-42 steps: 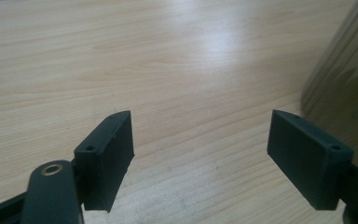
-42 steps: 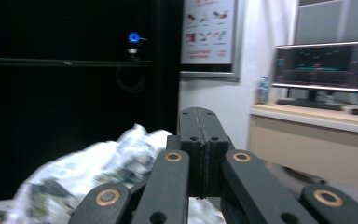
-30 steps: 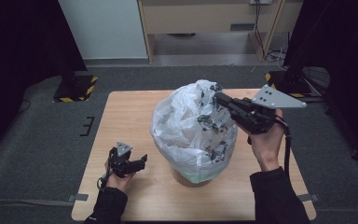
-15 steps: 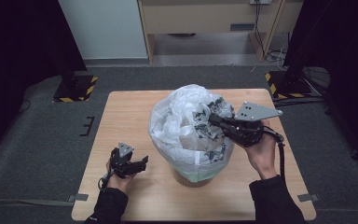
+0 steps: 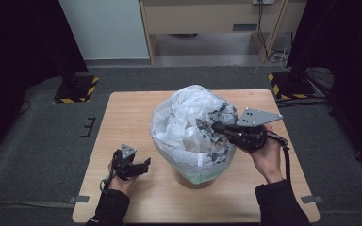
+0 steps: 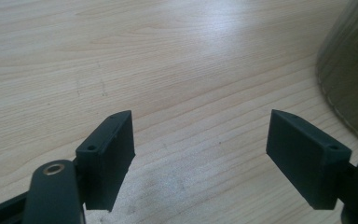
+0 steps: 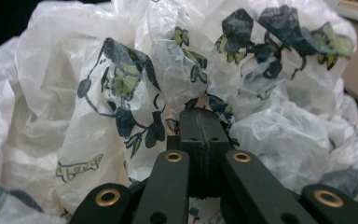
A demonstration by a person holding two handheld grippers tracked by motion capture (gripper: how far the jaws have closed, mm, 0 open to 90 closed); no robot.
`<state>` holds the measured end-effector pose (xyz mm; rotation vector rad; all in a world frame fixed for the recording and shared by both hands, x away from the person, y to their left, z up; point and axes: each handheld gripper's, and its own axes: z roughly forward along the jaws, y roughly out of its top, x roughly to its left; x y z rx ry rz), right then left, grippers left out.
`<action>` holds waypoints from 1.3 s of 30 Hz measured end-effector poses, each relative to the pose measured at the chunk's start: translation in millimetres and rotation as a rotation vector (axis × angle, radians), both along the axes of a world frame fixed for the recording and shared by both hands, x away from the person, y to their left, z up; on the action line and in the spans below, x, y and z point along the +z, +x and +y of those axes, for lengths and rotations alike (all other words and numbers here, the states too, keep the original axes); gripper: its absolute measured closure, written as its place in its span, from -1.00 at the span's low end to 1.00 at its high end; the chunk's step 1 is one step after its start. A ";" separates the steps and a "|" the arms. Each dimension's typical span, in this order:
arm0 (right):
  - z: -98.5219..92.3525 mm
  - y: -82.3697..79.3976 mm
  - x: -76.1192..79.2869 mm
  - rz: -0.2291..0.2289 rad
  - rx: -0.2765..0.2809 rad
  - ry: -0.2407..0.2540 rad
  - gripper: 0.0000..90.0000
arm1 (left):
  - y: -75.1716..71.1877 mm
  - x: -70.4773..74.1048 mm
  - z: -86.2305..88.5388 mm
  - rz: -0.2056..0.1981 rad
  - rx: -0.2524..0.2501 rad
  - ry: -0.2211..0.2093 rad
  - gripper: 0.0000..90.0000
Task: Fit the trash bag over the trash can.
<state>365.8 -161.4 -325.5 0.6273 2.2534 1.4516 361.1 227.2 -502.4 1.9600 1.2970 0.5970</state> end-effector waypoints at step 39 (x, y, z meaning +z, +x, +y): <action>28.1 19.5 33.5 -0.029 -0.101 0.084 0.96 | 1.3 -0.9 1.1 0.009 -0.005 -0.009 -0.49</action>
